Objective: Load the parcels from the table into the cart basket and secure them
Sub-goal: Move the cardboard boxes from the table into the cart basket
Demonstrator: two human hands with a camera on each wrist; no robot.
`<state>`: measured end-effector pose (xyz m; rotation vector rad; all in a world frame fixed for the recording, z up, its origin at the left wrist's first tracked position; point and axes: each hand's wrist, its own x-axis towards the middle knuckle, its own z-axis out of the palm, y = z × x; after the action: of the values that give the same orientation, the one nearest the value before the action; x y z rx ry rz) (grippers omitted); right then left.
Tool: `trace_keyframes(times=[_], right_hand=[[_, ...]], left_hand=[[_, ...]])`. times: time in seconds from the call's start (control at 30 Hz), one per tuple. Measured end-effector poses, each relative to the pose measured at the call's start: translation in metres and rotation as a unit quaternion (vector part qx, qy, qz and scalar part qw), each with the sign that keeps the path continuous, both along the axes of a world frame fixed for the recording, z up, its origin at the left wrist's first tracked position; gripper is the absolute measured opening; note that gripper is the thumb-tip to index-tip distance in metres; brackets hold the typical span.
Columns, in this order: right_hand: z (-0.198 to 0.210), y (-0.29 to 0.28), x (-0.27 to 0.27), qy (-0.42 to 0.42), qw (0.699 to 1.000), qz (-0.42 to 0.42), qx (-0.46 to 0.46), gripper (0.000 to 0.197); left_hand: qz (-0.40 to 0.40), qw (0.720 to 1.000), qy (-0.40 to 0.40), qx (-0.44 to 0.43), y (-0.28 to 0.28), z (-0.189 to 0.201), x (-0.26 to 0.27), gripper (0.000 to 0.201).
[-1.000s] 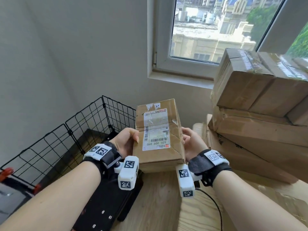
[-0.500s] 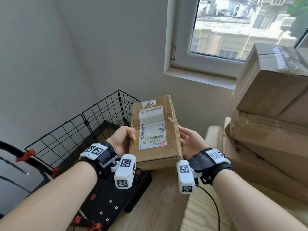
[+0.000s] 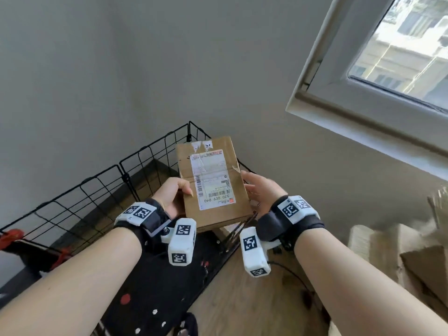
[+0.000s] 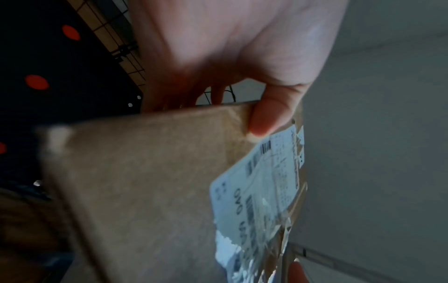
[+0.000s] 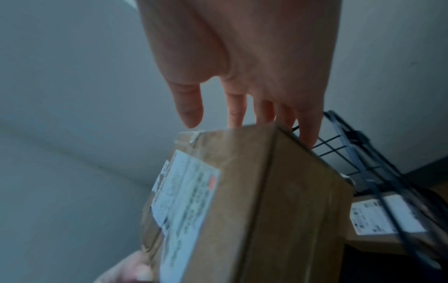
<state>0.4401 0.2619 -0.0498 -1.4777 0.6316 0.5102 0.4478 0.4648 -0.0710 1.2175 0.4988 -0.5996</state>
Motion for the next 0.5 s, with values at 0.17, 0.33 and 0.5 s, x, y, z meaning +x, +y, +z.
trace_keyframes(times=[0.17, 0.33, 0.5], right_hand=[[-0.026, 0.037, 0.095, -0.033, 0.994, 0.051, -0.096, 0.027], [-0.078, 0.066, 0.166, -0.011, 0.946, 0.224, -0.234, 0.042], [-0.154, 0.078, 0.213, 0.055, 0.941, 0.221, -0.252, 0.051]], left_hand=[[0.069, 0.997, 0.039, -0.002, 0.034, -0.057, 0.082, 0.053], [0.09, 0.993, 0.069, -0.037, 0.054, -0.122, 0.142, 0.05], [0.095, 0.989, 0.105, -0.033, 0.063, -0.205, 0.184, 0.076]])
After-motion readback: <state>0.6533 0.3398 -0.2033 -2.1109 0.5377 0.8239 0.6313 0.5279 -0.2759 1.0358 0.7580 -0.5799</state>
